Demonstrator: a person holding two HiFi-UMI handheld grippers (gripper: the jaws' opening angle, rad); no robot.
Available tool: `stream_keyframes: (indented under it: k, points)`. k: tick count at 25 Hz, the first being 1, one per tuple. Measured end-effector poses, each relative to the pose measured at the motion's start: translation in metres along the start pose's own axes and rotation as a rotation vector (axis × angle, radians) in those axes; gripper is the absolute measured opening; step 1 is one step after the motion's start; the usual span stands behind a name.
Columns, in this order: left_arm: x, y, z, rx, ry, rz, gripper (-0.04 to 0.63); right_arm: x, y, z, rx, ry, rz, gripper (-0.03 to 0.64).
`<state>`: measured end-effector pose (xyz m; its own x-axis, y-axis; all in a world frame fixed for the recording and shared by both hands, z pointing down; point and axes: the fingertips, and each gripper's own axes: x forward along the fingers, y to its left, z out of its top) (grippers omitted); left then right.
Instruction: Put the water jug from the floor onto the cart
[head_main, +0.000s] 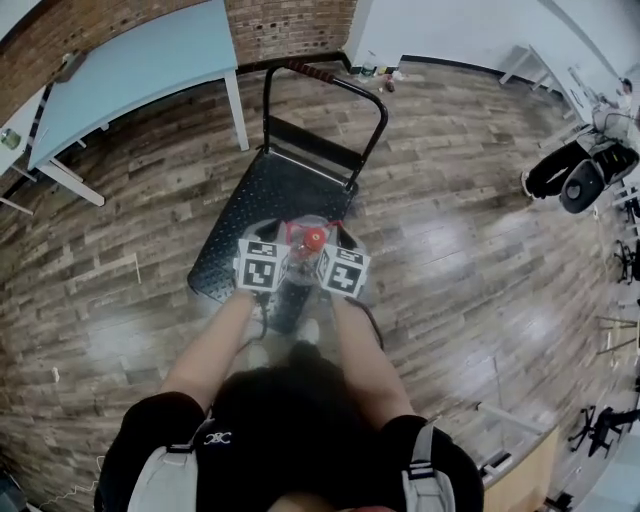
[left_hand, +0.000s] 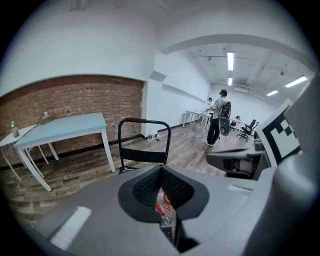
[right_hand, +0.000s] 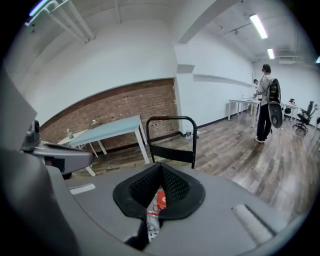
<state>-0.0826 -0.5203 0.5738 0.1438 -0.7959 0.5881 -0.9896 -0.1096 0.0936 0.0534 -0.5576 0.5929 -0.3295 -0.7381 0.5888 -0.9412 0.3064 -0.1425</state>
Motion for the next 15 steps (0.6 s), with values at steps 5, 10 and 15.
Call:
stream_keyframes:
  k: [5, 10, 15]
  points:
    - [-0.026, 0.000, 0.030, 0.020, -0.057, 0.000, 0.000, -0.028, 0.018, 0.040, 0.007, -0.103, 0.009, 0.012]
    - [-0.043, -0.006, 0.067, 0.048, -0.125, -0.008, -0.001, -0.048, 0.027, 0.078, -0.011, -0.187, 0.017, 0.012]
    - [-0.058, -0.007, 0.094, 0.065, -0.177, -0.013, 0.000, -0.065, 0.035, 0.098, -0.031, -0.242, 0.021, 0.011]
